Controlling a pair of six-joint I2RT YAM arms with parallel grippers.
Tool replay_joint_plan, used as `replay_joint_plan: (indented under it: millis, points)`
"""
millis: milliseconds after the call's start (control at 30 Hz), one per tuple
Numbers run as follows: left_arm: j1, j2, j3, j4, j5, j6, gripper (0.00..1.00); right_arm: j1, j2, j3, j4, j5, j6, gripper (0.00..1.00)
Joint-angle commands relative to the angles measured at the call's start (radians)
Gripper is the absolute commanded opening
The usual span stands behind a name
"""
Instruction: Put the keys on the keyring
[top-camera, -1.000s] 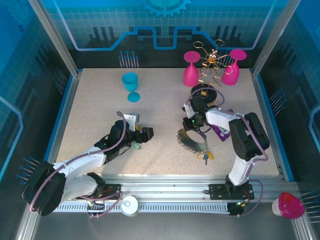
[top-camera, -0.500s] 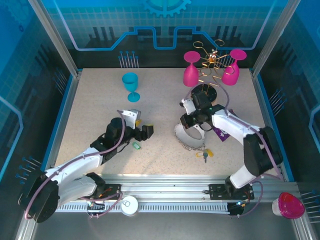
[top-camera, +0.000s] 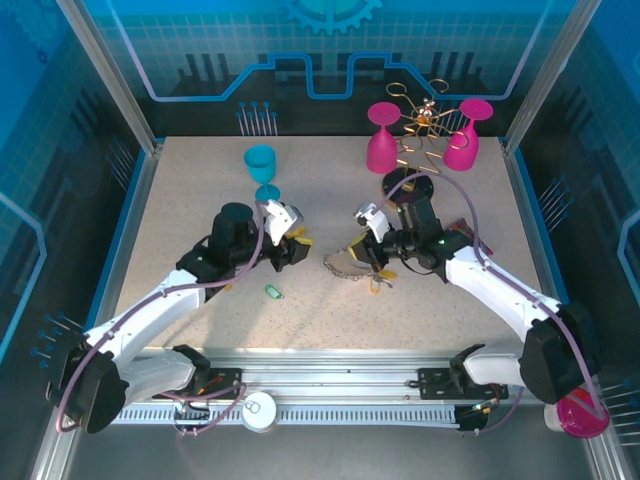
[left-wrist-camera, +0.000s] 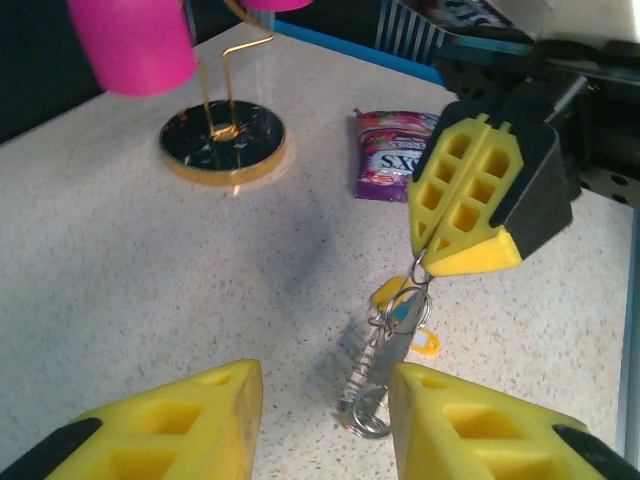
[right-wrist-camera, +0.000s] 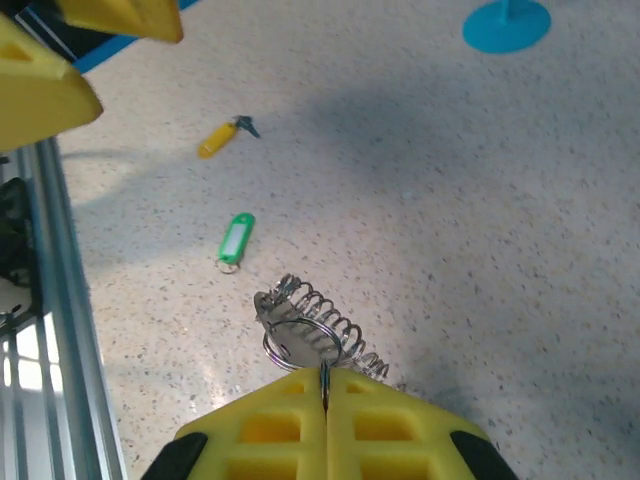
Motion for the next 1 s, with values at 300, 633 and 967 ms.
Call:
replay_joint_plan:
  millis: [300,633,967]
  points:
    - [0.003,0.063,0.025,0.085,0.097,0.263,0.42,0.045,-0.026,-0.044,0.156,-0.121,-0.131,0.00]
    - [0.003,0.239,0.029,0.111,0.275,0.347,0.39,0.068,-0.032,-0.040,0.112,-0.154,-0.260,0.00]
    - [-0.014,0.260,-0.064,0.219,0.445,0.399,0.35,0.069,-0.039,-0.055,0.138,-0.186,-0.283,0.00]
